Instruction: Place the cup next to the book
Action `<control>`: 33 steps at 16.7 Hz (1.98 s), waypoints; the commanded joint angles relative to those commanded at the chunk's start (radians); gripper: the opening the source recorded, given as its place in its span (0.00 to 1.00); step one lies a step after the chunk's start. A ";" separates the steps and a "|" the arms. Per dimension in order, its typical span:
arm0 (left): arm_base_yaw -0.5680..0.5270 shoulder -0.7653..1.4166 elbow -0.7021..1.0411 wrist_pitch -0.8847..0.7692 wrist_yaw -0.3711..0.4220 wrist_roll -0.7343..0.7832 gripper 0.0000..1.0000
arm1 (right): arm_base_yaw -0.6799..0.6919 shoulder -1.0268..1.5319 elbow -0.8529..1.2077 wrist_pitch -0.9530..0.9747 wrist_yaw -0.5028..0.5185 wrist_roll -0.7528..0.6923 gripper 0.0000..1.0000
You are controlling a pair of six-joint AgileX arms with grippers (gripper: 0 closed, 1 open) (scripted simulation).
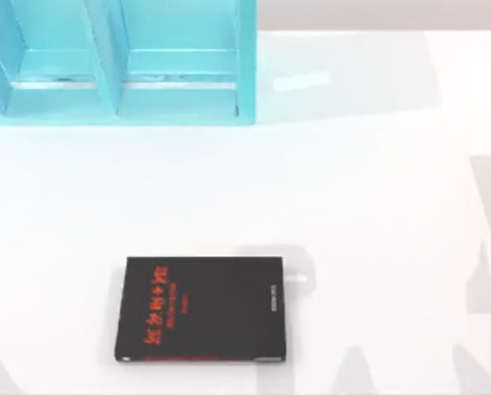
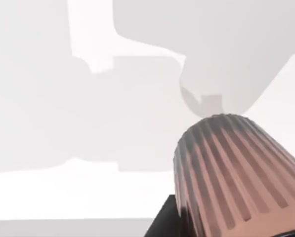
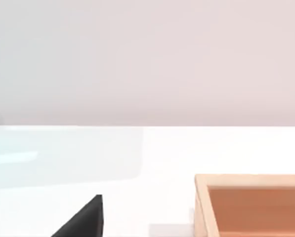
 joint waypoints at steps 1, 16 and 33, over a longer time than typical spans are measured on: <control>-0.001 -0.008 0.012 -0.010 0.000 -0.001 0.00 | 0.000 0.000 0.000 0.000 0.000 0.000 1.00; -0.205 -0.075 -0.010 -0.035 0.003 -0.516 0.00 | 0.000 0.000 0.000 0.000 0.000 0.000 1.00; -0.921 -0.336 -0.231 -0.118 0.045 -2.371 0.00 | 0.000 0.000 0.000 0.000 0.000 0.000 1.00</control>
